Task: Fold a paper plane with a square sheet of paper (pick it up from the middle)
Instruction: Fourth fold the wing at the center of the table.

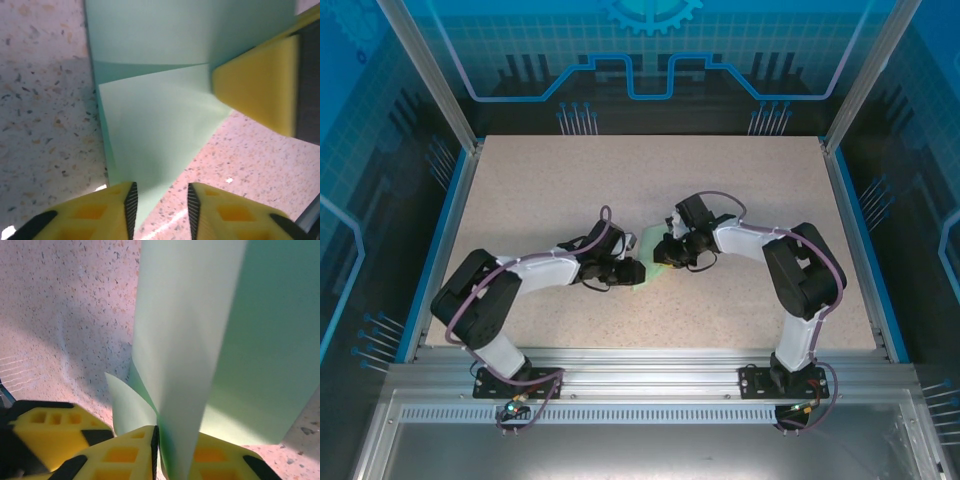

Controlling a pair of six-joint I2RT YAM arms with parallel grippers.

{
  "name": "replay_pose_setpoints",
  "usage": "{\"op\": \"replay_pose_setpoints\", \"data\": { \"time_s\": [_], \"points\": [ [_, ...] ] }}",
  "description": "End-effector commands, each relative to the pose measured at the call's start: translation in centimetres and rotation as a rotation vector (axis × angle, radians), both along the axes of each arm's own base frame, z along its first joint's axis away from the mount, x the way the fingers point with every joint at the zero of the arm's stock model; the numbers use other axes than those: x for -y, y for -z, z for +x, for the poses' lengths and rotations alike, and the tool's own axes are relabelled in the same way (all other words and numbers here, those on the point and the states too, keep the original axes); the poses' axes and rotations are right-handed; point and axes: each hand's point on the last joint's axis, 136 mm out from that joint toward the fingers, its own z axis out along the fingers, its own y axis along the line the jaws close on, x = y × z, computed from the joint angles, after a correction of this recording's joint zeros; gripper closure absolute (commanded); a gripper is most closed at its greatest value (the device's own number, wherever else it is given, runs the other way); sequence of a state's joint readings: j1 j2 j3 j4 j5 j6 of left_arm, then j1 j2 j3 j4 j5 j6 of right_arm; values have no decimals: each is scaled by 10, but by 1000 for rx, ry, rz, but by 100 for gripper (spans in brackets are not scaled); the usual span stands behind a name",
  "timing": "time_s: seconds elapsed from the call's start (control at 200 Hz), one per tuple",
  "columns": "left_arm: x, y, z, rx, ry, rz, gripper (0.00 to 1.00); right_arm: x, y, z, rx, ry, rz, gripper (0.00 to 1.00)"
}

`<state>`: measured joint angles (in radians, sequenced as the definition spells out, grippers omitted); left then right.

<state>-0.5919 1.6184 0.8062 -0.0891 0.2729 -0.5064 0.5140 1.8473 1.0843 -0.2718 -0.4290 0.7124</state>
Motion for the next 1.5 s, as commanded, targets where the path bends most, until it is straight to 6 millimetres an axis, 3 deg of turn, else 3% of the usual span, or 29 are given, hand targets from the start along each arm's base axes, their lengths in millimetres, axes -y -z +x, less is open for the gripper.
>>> {"op": "replay_pose_setpoints", "data": {
  "time_s": [0.0,0.26,0.49,0.705,1.075,1.355,1.495],
  "points": [
    [7,-17,-4,122,78,107,59,1,-1,0,-26,-4,-10,84],
    [2,-3,-3,230,104,388,54,-4,-8,1,-28,-11,11,84],
    [5,2,2,293,117,497,54,-6,-10,3,-33,-14,21,84],
    [10,6,4,324,119,551,56,-7,-9,2,-38,-13,20,83],
    [10,14,5,349,108,622,77,-7,-6,3,-46,-12,16,83],
    [9,14,4,353,106,631,77,-8,-5,3,-48,-15,21,84],
    [8,12,5,365,109,645,73,-9,-6,3,-46,-20,20,86]
  ]
}}
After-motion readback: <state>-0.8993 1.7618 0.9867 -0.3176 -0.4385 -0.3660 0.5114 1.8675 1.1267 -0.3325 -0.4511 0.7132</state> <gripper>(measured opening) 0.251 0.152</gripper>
